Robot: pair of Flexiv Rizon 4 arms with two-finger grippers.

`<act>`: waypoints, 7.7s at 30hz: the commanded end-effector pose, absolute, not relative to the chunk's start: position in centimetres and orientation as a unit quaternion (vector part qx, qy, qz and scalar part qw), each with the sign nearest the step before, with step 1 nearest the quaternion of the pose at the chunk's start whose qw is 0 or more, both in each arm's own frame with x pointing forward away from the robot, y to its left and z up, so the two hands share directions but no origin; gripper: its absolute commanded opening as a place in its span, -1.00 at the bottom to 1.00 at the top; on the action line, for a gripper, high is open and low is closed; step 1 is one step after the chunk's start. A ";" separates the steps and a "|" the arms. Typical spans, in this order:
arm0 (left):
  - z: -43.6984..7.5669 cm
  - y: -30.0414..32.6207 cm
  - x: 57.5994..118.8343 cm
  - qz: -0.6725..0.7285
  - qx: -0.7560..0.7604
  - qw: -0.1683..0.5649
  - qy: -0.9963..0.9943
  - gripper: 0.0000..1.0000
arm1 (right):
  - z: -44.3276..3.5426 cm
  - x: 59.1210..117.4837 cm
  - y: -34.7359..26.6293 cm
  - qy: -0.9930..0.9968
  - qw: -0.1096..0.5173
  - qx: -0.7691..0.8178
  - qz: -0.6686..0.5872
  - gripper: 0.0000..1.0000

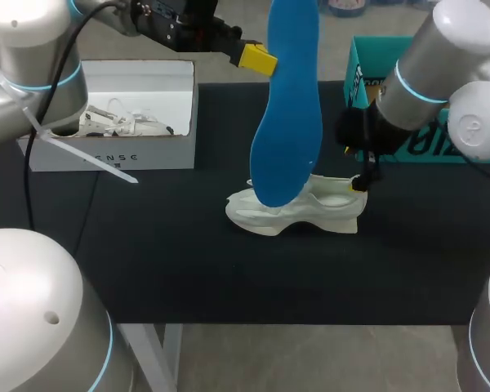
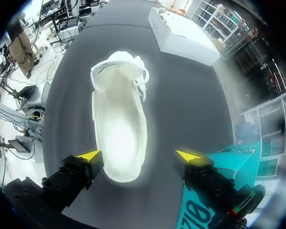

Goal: Take the shoe out of the shoebox, open the shoe tongue, remove and reinsert the insole, then place the shoe into the shoebox

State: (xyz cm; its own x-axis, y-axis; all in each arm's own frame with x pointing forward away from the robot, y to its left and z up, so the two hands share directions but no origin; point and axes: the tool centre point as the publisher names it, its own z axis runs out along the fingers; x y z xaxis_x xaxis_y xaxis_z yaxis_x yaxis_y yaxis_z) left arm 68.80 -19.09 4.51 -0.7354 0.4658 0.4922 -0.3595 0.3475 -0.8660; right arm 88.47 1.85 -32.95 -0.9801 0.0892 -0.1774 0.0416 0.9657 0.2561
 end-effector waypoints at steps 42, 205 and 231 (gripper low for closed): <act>4.5 -19.1 68.7 0.570 -0.035 0.361 -0.737 -1.00 | -34.6 89.7 3.7 0.992 0.033 0.002 0.118 -1.00; 4.5 -19.1 68.7 0.570 -0.035 0.361 -0.737 -1.00 | -22.9 75.5 3.0 0.527 -0.584 0.523 0.327 1.00; 4.5 -19.1 68.7 0.570 -0.035 0.361 -0.737 -1.00 | -21.2 76.6 5.8 0.518 -0.591 0.508 0.354 1.00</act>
State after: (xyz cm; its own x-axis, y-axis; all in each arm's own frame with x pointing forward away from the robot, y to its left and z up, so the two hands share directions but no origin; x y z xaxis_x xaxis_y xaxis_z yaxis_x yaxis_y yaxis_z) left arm 68.79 -19.09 4.51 -0.7355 0.4656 0.4922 -0.3597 0.3473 -0.8660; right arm 76.67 5.78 -21.19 0.2135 0.1052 0.9713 0.9436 0.2355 -0.2329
